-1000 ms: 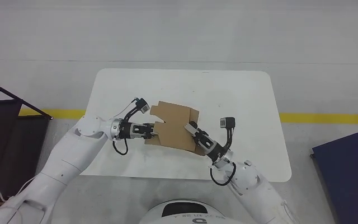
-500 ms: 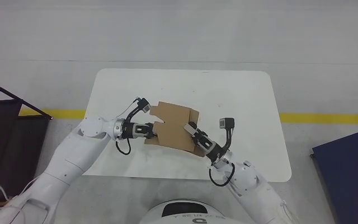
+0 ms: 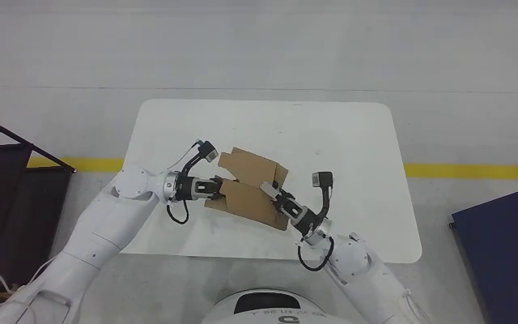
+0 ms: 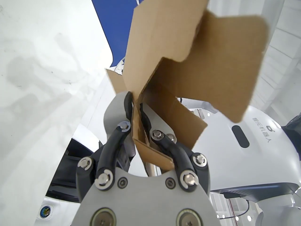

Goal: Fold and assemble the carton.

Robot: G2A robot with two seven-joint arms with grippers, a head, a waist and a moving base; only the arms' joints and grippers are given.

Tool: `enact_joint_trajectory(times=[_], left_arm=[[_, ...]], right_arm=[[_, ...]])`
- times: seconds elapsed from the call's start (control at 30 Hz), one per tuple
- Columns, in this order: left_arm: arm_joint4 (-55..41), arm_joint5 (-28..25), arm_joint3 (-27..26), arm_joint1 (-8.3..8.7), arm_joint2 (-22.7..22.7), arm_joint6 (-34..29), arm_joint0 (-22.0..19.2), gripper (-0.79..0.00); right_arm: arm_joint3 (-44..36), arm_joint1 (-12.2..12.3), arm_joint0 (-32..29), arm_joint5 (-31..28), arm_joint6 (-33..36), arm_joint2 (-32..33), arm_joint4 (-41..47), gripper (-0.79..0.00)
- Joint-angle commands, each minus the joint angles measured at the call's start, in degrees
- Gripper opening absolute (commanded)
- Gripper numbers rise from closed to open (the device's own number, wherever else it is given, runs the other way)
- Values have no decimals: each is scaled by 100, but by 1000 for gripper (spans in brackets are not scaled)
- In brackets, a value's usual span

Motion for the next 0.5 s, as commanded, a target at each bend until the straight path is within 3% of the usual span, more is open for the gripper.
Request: enact_joint_trajectory(times=[0.0, 0.17, 0.33, 0.47], left_arm=[[-131, -131, 28, -9, -23, -136, 23, -785], [-480, -336, 155, -44, -42, -453, 31, -785], [-634, -220, 112, -80, 30, -571, 6, -785], [-415, -123, 53, -86, 115, -668, -42, -785]], right_arm=[[-3, 2, -14, -61, -1, 11, 26, -219], [-40, 12, -81, -267, -8, 63, 84, -200], [-88, 53, -126, -407, 520, 138, 792, -219], [-133, 104, -129, -475, 1136, 244, 1508, -320]])
